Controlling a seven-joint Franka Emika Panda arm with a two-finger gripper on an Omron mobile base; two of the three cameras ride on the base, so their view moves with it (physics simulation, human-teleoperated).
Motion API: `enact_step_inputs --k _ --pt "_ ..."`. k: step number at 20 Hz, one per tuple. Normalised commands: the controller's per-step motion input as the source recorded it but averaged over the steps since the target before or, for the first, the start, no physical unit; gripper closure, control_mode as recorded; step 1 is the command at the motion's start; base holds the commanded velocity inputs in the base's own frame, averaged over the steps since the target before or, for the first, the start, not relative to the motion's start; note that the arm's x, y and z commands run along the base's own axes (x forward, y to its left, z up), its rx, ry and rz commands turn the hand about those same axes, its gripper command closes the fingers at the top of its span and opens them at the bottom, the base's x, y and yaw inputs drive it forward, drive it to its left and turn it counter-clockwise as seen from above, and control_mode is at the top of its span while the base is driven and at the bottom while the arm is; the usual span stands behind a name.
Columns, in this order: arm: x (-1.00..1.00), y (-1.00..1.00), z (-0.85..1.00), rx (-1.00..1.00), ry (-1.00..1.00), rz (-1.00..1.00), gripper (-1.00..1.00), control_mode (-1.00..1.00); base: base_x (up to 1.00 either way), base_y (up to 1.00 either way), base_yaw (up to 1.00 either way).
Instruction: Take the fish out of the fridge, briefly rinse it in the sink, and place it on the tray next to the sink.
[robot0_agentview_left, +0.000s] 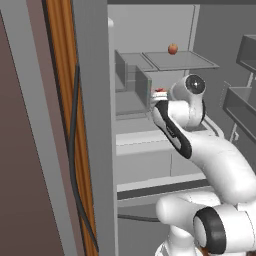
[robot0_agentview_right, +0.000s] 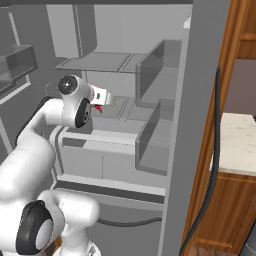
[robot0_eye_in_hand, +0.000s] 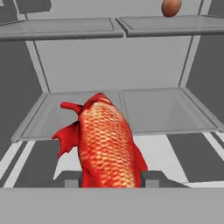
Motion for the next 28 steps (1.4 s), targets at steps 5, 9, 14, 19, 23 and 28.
enact_step_inputs --k 5,9,14,19,23,28 --pt "-1.00 0.01 0.52 0.00 0.34 0.00 1.00 -1.00 0.00 0.00 0.00" --pt "-1.00 0.00 0.26 0.00 0.12 0.03 1.00 -1.00 0.00 0.00 0.00" --pt "-1.00 0.00 0.19 0.00 -0.17 0.02 1.00 -1.00 0.00 0.00 0.00" --pt "-0.55 0.00 0.20 0.00 -0.27 0.01 1.00 -1.00 0.00 0.00 0.00" --pt "-0.17 0.00 -0.03 0.00 0.02 0.00 1.00 -1.00 0.00 0.00 0.00" --pt "-0.20 0.00 -0.04 0.00 0.03 0.00 1.00 1.00 -0.80 0.00 0.02"
